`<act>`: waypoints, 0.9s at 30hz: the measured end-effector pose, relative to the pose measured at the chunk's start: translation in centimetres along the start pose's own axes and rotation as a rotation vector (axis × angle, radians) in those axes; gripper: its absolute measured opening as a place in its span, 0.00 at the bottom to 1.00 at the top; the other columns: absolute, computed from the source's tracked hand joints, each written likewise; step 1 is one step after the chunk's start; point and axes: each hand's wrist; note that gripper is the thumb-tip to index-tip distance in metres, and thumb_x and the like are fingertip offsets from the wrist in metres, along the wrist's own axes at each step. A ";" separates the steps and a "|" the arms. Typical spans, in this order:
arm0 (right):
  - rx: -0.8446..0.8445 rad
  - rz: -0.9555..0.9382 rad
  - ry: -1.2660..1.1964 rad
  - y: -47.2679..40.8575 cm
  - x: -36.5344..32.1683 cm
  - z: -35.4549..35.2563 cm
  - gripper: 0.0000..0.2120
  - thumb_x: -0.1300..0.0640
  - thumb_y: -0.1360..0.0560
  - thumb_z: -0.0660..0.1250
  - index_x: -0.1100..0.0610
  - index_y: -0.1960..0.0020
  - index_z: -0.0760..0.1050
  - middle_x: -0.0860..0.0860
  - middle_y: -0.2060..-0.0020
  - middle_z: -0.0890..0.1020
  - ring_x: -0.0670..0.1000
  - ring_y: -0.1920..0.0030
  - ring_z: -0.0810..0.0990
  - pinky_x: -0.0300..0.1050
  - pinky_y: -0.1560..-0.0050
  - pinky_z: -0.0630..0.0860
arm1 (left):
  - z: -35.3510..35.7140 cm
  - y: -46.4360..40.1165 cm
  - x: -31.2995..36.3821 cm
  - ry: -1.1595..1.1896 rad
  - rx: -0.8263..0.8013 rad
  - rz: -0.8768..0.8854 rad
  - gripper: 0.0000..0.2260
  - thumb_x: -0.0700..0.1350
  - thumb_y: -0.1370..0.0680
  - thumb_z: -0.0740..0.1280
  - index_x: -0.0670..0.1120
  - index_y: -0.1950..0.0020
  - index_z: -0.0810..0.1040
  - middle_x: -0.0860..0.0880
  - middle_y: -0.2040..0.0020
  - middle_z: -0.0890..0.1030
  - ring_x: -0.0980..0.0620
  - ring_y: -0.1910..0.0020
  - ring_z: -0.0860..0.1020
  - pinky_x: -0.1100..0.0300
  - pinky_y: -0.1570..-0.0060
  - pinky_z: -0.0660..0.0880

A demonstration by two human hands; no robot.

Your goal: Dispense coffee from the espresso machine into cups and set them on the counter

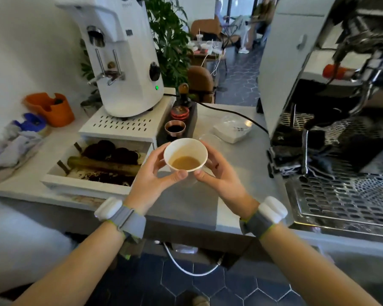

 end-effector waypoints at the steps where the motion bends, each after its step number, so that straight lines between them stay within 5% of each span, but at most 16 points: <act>1: 0.014 -0.004 -0.005 0.9 -0.2 -0.4 0.31 0.61 0.27 0.69 0.53 0.27 0.60 0.52 0.30 0.68 0.52 0.31 0.68 0.61 0.32 0.67 | 0.6 0.5 0.4 0.014 -0.023 0.014 0.27 0.53 0.36 0.75 0.66 0.40 0.70 0.73 0.46 0.76 0.70 0.43 0.73 0.65 0.46 0.76; 4: 0.048 -0.005 -0.020 3.2 -0.7 -1.7 0.31 0.63 0.26 0.69 0.52 0.27 0.61 0.51 0.31 0.69 0.51 0.31 0.69 0.60 0.32 0.67 | 2.2 1.3 1.1 0.039 -0.065 0.033 0.28 0.50 0.34 0.75 0.63 0.37 0.70 0.68 0.43 0.76 0.64 0.40 0.74 0.46 0.41 0.76; 8: 0.125 -0.015 -0.005 6.6 -1.2 -3.9 0.29 0.64 0.26 0.68 0.52 0.28 0.62 0.50 0.32 0.71 0.47 0.32 0.69 0.56 0.31 0.67 | 5.2 2.5 2.2 0.078 -0.149 0.053 0.28 0.54 0.34 0.77 0.64 0.37 0.71 0.62 0.38 0.76 0.58 0.38 0.75 0.42 0.41 0.76; 12: 0.191 -0.013 0.001 9.4 -1.7 -6.4 0.30 0.63 0.26 0.68 0.53 0.27 0.61 0.50 0.32 0.71 0.47 0.32 0.69 0.52 0.32 0.68 | 8.4 3.0 3.2 0.087 -0.228 0.059 0.28 0.61 0.37 0.77 0.66 0.40 0.71 0.60 0.37 0.76 0.56 0.37 0.74 0.43 0.41 0.76; 15: 0.258 -0.013 -0.004 11.4 -2.3 -8.6 0.30 0.64 0.26 0.67 0.52 0.28 0.61 0.50 0.33 0.72 0.45 0.33 0.71 0.44 0.34 0.70 | 11.3 2.9 4.3 0.098 -0.309 0.062 0.28 0.55 0.37 0.76 0.65 0.40 0.71 0.62 0.39 0.76 0.58 0.38 0.75 0.44 0.40 0.75; 21: 0.403 -0.008 -0.014 15.0 -2.6 -13.5 0.30 0.61 0.27 0.70 0.47 0.29 0.63 0.49 0.34 0.73 0.47 0.35 0.73 0.57 0.37 0.73 | 17.2 2.5 6.0 0.075 -0.481 0.129 0.34 0.49 0.36 0.76 0.55 0.32 0.68 0.59 0.37 0.75 0.62 0.38 0.74 0.48 0.38 0.74; 27: 0.439 -0.007 -0.093 17.3 -2.4 -19.9 0.33 0.55 0.30 0.72 0.49 0.28 0.63 0.46 0.35 0.75 0.48 0.34 0.73 0.47 0.41 0.77 | 24.2 1.5 7.3 0.081 -0.547 0.136 0.34 0.50 0.37 0.75 0.56 0.33 0.68 0.58 0.37 0.74 0.62 0.37 0.73 0.59 0.36 0.72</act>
Point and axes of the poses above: each hand's wrist, its own y-axis away from the middle knuckle, its own z-axis out of the palm, x = y × z
